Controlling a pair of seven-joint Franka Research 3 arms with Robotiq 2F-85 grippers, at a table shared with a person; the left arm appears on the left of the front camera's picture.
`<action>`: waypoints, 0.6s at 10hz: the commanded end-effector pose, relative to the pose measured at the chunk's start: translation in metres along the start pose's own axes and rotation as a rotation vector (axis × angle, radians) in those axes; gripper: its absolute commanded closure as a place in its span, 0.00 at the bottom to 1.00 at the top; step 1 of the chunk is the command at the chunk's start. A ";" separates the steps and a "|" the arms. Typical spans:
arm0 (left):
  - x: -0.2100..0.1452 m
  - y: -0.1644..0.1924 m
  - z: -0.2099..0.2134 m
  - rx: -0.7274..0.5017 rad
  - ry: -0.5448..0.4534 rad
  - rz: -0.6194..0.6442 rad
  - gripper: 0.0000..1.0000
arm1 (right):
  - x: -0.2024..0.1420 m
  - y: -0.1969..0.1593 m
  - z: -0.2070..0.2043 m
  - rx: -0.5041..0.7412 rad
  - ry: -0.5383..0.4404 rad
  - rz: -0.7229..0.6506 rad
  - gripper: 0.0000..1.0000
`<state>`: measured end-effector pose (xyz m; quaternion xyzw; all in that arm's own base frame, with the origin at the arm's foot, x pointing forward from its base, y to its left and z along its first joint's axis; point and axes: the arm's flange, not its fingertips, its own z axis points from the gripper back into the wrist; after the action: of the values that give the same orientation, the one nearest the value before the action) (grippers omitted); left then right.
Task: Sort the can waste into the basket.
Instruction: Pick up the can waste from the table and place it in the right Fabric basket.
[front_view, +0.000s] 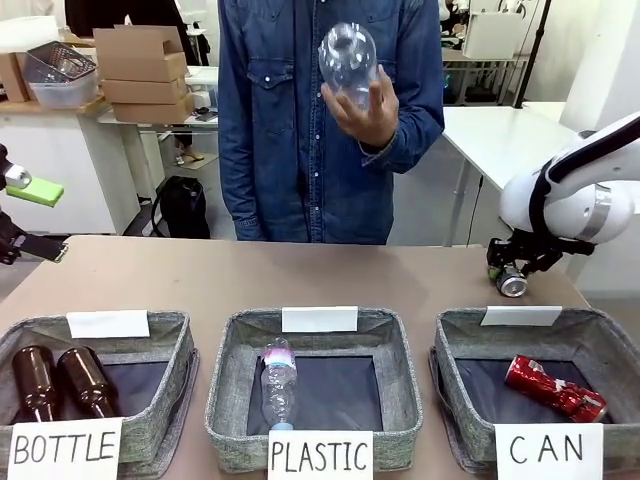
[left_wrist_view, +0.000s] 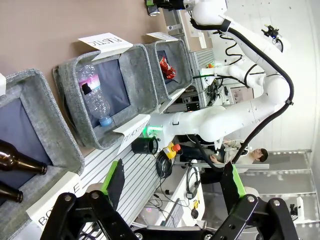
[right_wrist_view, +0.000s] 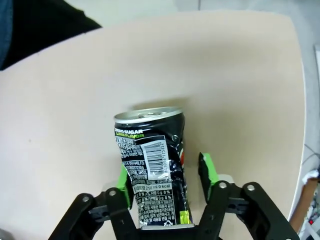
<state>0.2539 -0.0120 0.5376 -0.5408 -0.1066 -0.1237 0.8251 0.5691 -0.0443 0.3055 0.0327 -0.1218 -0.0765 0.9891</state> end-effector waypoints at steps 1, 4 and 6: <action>0.001 -0.002 0.000 -0.026 -0.009 -0.016 0.00 | 0.005 0.006 0.002 -0.024 0.004 -0.001 1.00; 0.001 -0.002 0.000 -0.026 -0.009 -0.016 0.00 | 0.003 0.010 0.000 -0.019 0.041 0.025 1.00; 0.001 -0.002 0.000 -0.026 -0.009 -0.016 0.00 | 0.004 0.008 0.000 0.000 0.025 -0.004 1.00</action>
<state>0.2539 -0.0120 0.5376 -0.5408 -0.1066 -0.1237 0.8251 0.5703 -0.0393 0.3067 0.0291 -0.1153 -0.0645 0.9908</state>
